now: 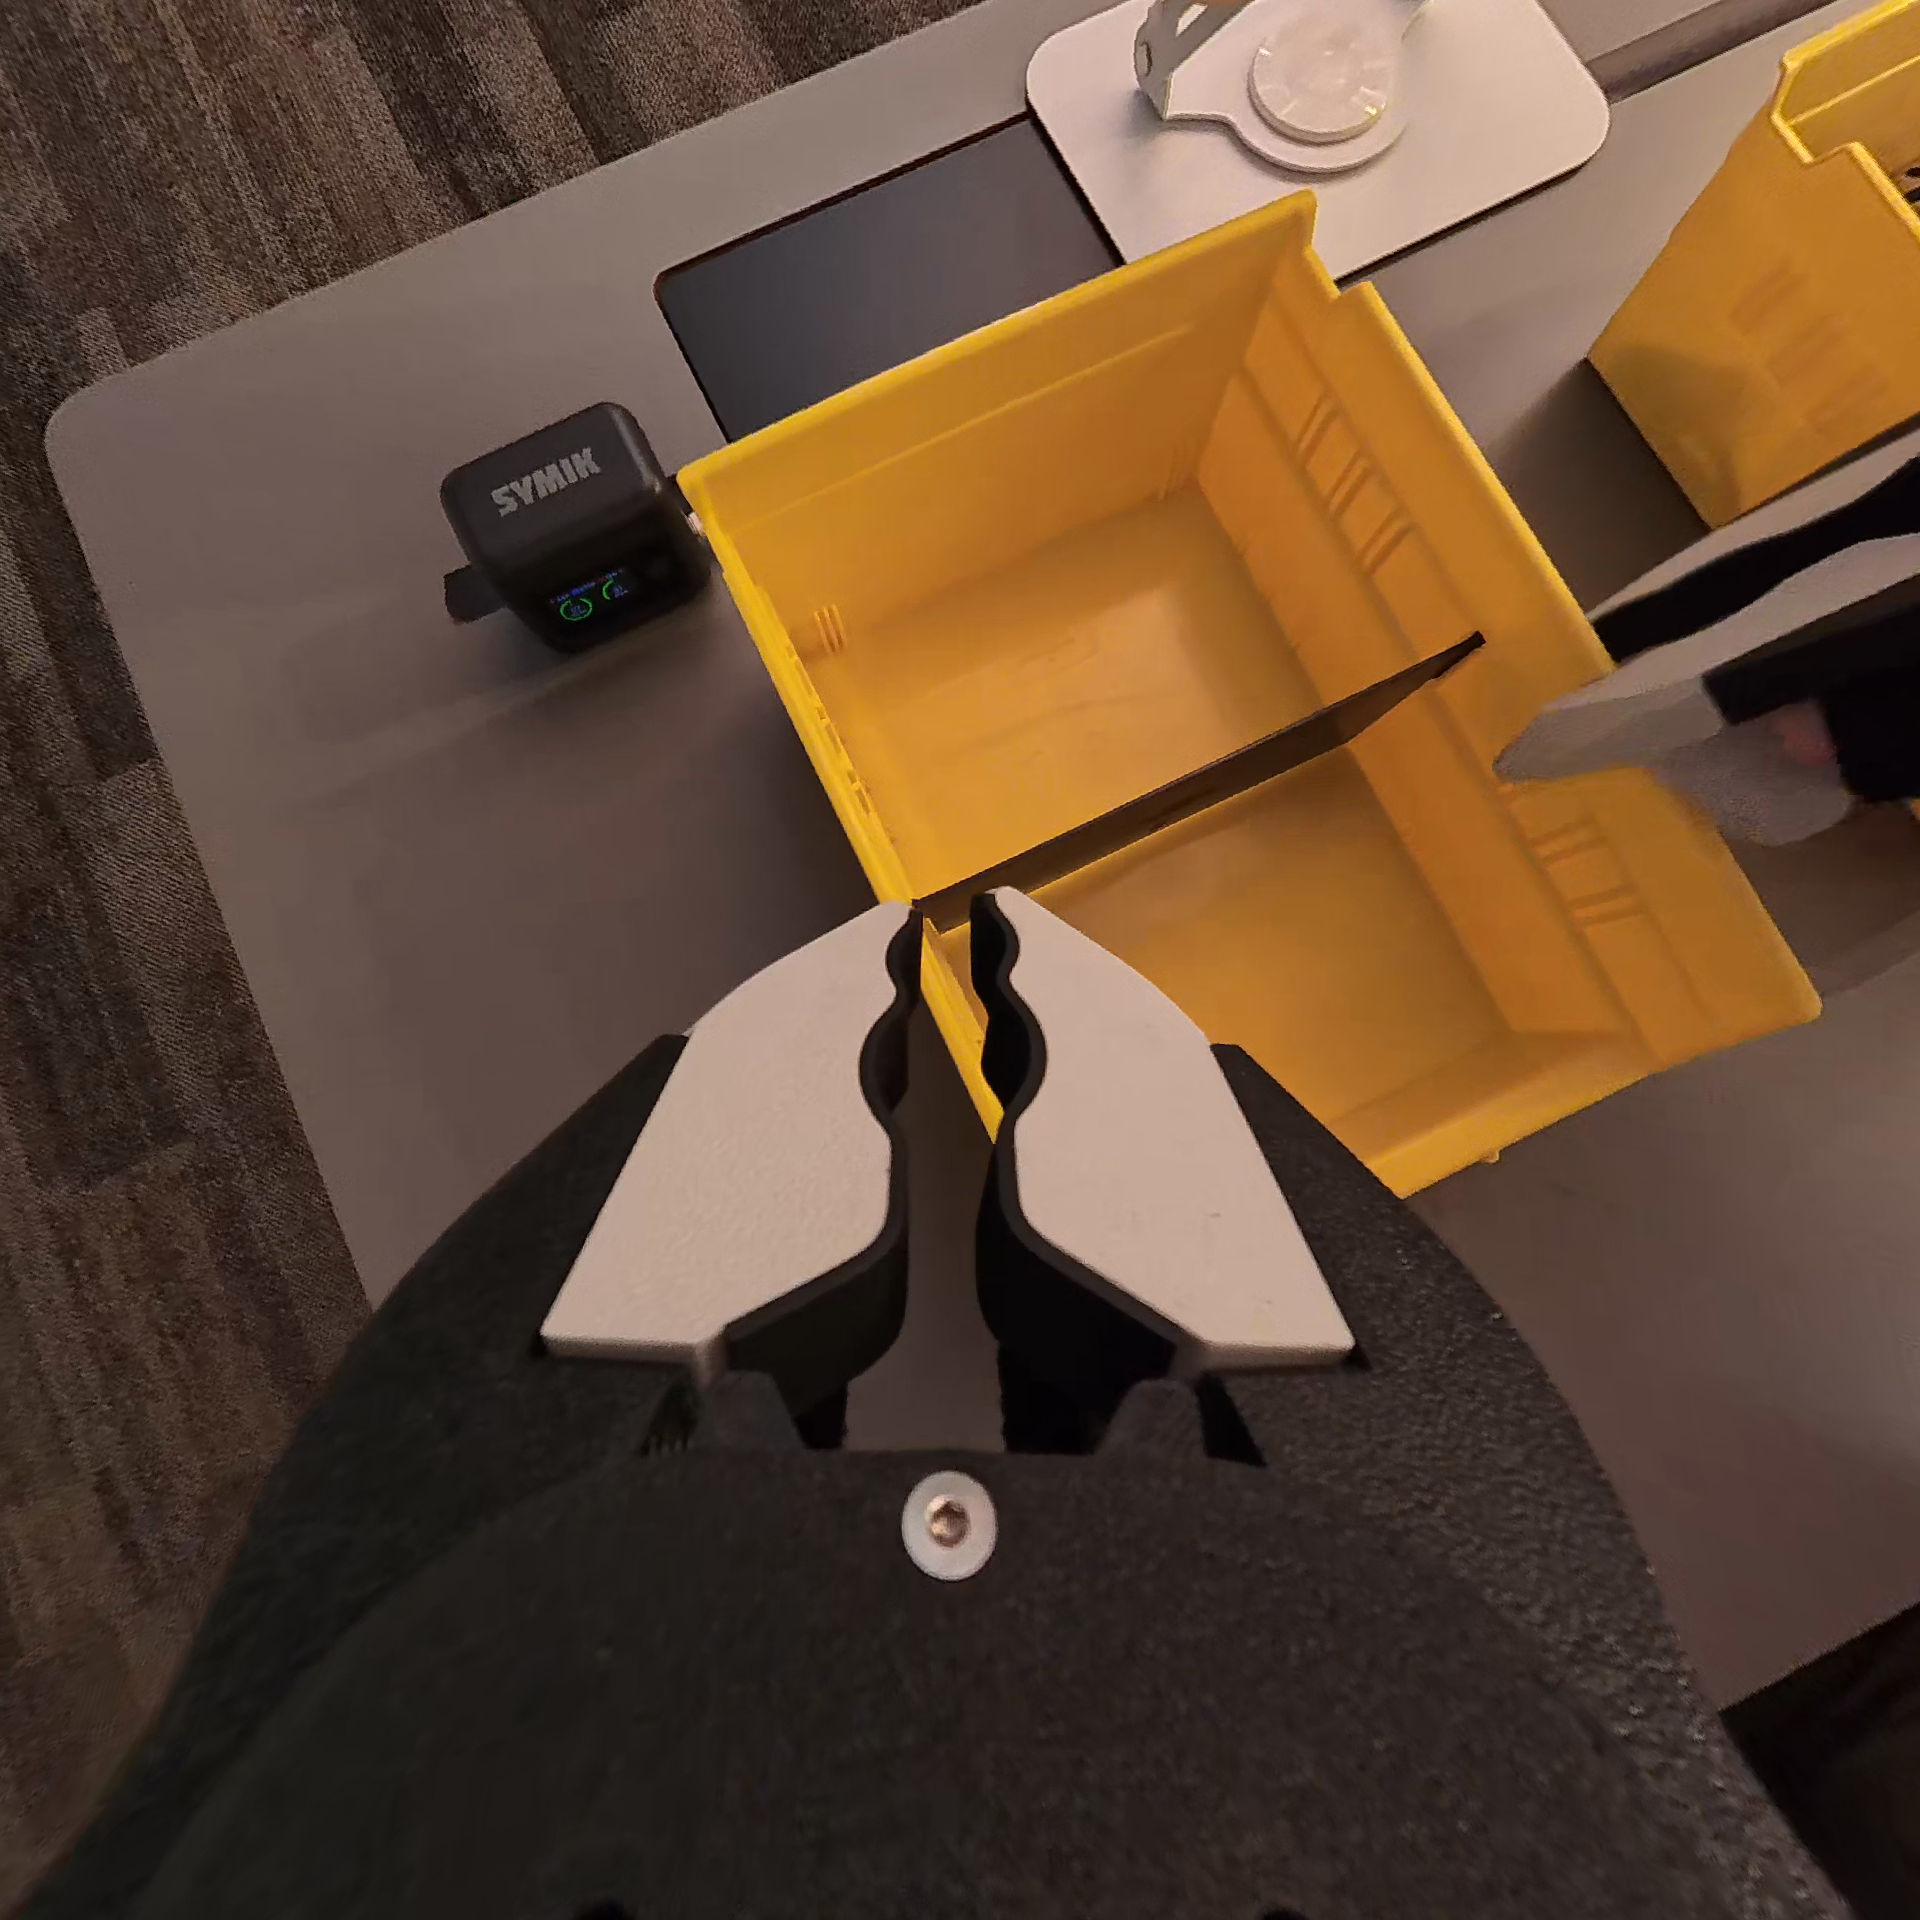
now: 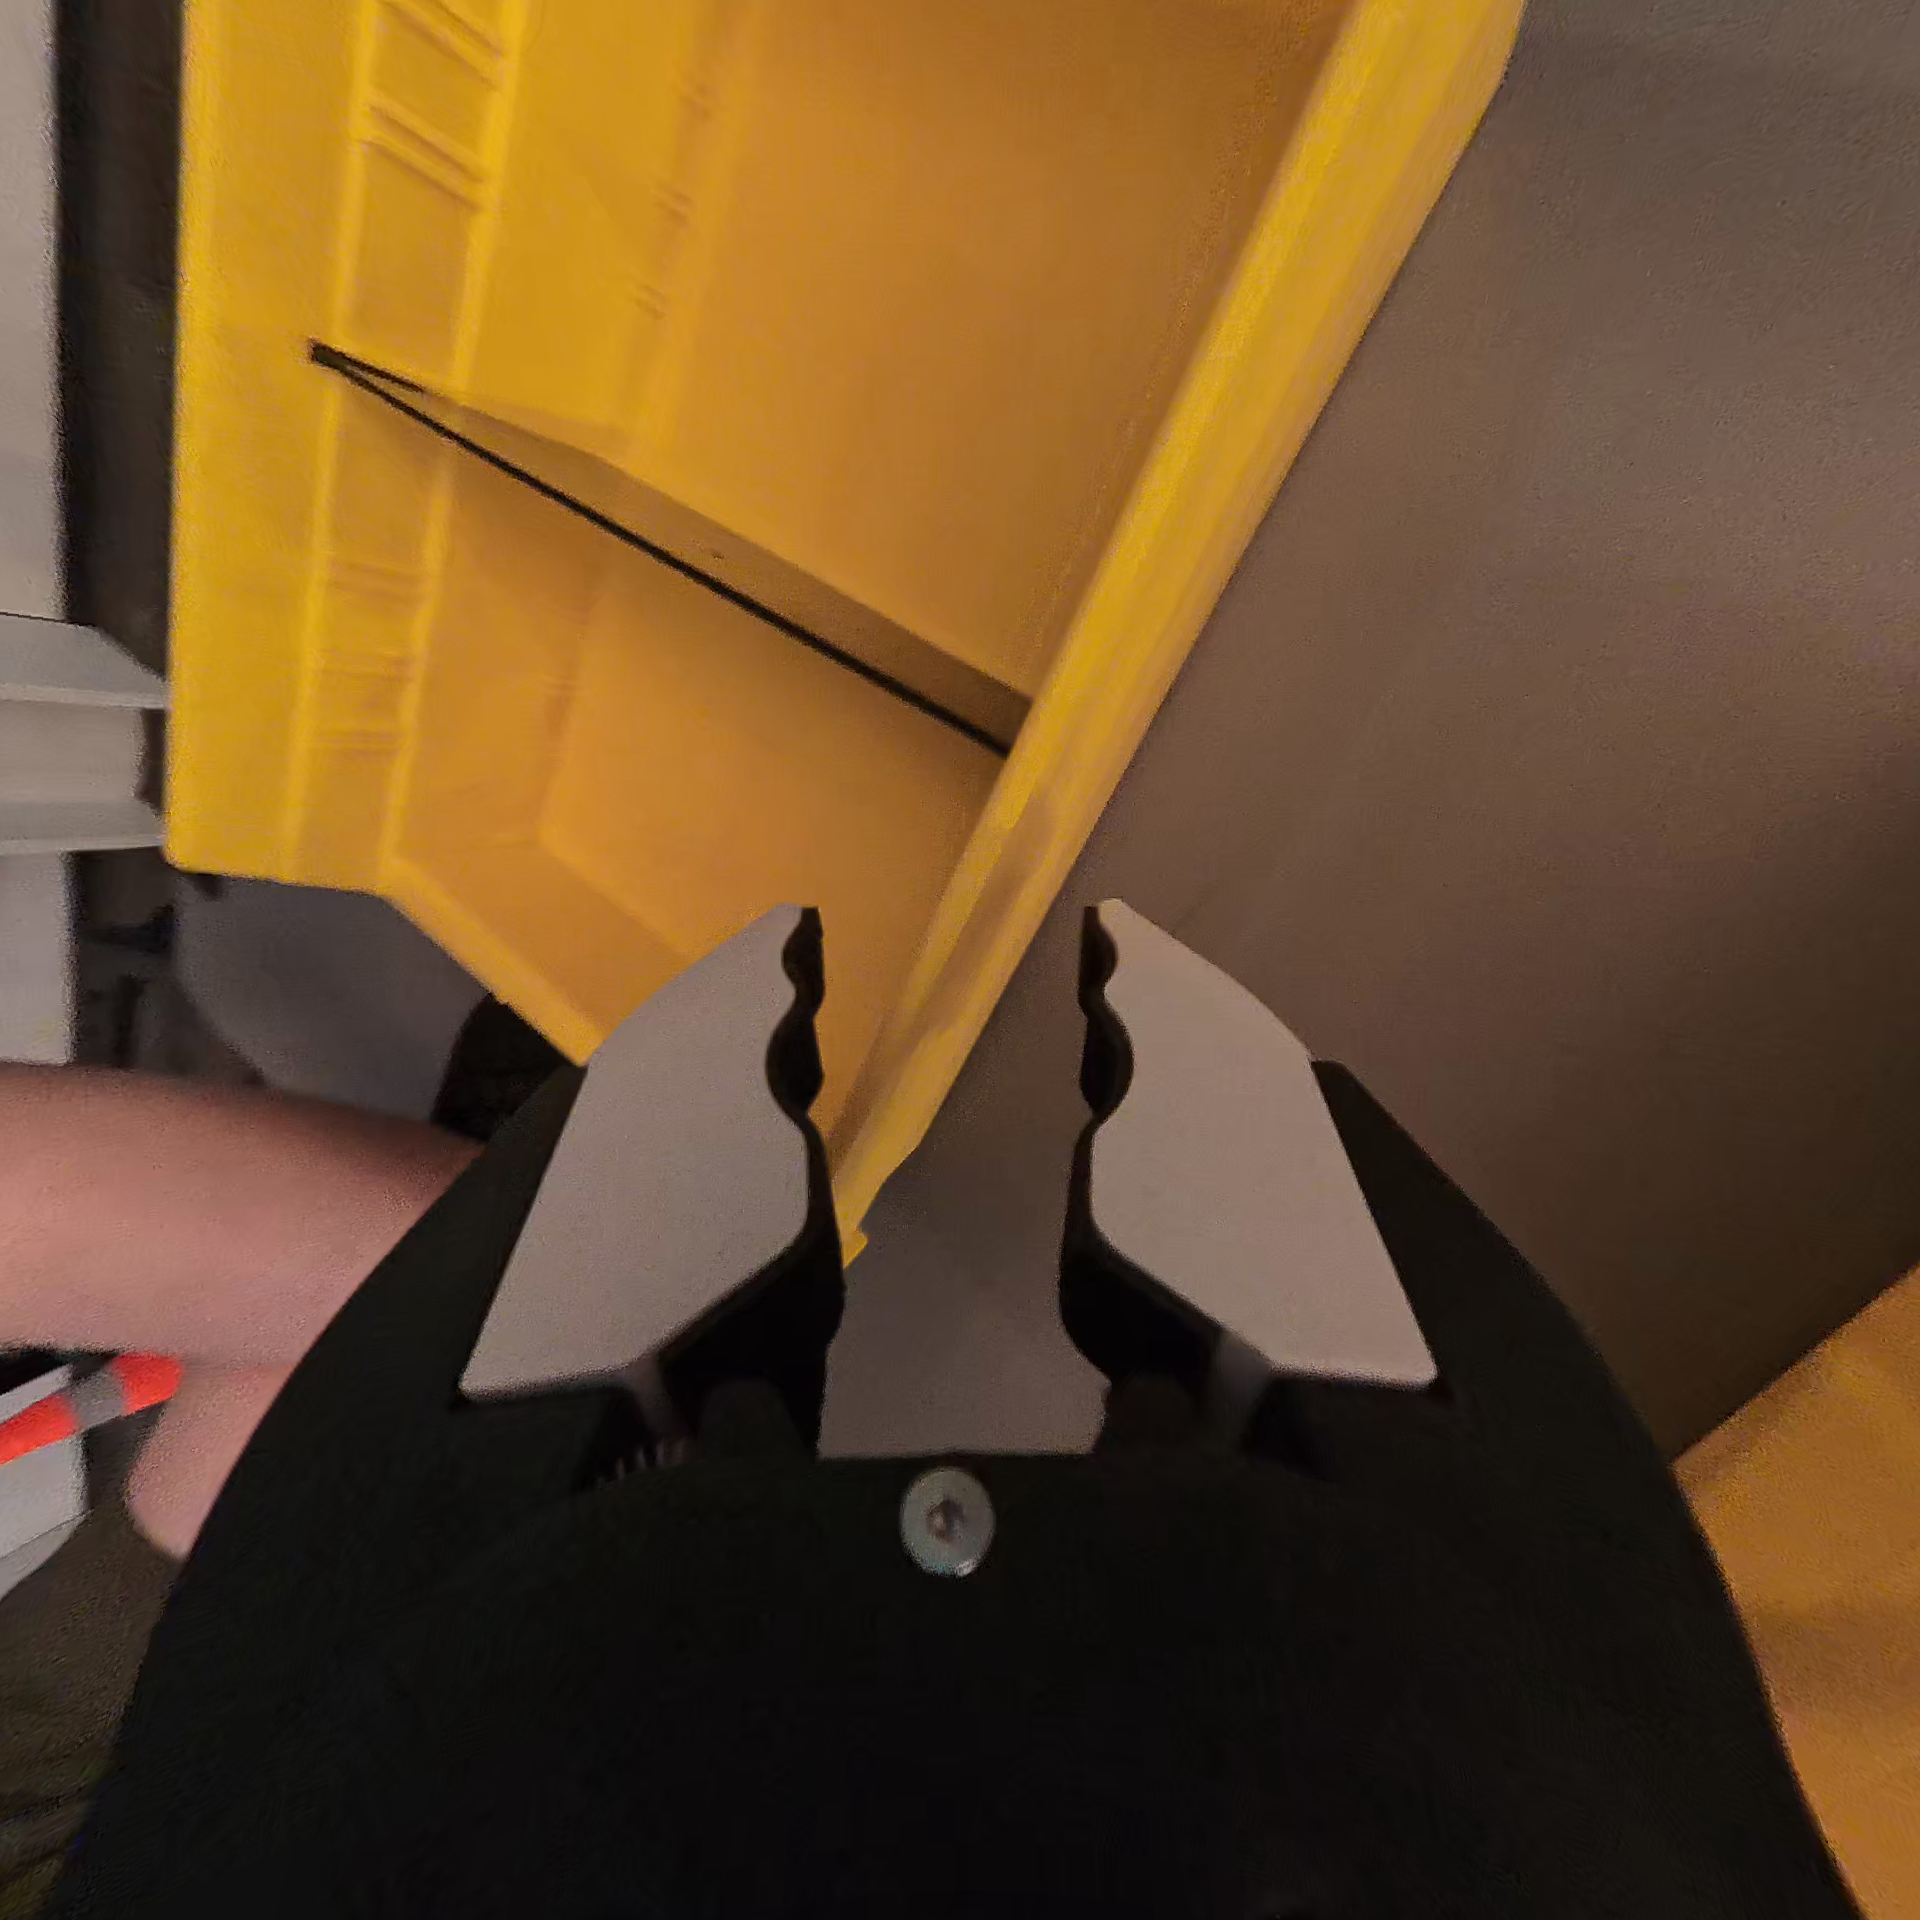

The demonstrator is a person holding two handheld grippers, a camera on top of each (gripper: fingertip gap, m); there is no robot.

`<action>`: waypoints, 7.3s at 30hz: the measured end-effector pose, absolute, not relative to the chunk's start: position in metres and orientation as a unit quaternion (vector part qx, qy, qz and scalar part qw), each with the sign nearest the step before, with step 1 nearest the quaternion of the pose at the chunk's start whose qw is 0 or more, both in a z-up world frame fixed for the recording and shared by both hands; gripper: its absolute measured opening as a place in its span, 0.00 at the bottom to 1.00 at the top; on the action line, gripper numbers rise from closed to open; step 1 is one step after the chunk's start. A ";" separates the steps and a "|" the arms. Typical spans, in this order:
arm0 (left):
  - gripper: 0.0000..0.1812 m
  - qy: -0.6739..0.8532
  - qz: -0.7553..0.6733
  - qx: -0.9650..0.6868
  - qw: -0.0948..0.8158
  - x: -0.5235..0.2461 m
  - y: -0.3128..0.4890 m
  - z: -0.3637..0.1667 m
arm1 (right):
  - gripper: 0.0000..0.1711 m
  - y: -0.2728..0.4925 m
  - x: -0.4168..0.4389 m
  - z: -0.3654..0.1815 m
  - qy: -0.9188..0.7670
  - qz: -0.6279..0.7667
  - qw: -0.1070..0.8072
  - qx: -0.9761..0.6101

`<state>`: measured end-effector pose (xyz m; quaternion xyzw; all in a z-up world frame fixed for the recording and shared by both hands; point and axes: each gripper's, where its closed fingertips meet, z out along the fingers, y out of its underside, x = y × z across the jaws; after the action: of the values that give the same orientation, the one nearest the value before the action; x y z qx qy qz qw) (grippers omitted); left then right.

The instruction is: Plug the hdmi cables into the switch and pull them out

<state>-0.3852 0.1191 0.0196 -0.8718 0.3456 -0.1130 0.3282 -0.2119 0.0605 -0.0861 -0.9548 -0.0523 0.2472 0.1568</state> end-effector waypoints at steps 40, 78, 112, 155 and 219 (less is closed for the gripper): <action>0.05 0.302 -0.087 -0.895 0.316 -0.412 0.124 0.011 | 0.03 0.003 0.022 0.059 -0.080 0.190 0.051 -0.977; 0.28 0.348 -0.219 -0.910 -0.055 -0.071 -0.022 -0.070 | 0.08 -0.128 0.371 -0.117 0.249 0.185 0.169 -0.936; 0.04 0.197 -0.135 -0.971 0.003 -0.305 0.082 -0.098 | 0.13 -0.119 0.307 -0.119 0.217 0.254 0.095 -0.938; 0.10 -0.012 -0.250 -0.960 0.124 -0.422 0.093 -0.088 | 0.12 -0.124 0.323 -0.122 0.104 0.209 0.117 -0.965; 0.06 -0.003 -0.158 -0.982 0.099 -0.408 0.055 -0.114 | 0.12 -0.124 0.323 -0.121 0.087 0.208 0.113 -0.968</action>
<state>-0.4085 0.0553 -0.1139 -0.9825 -0.0032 -0.1579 0.0991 0.3227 -0.1236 -0.1207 -0.9675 0.0873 0.2085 0.1132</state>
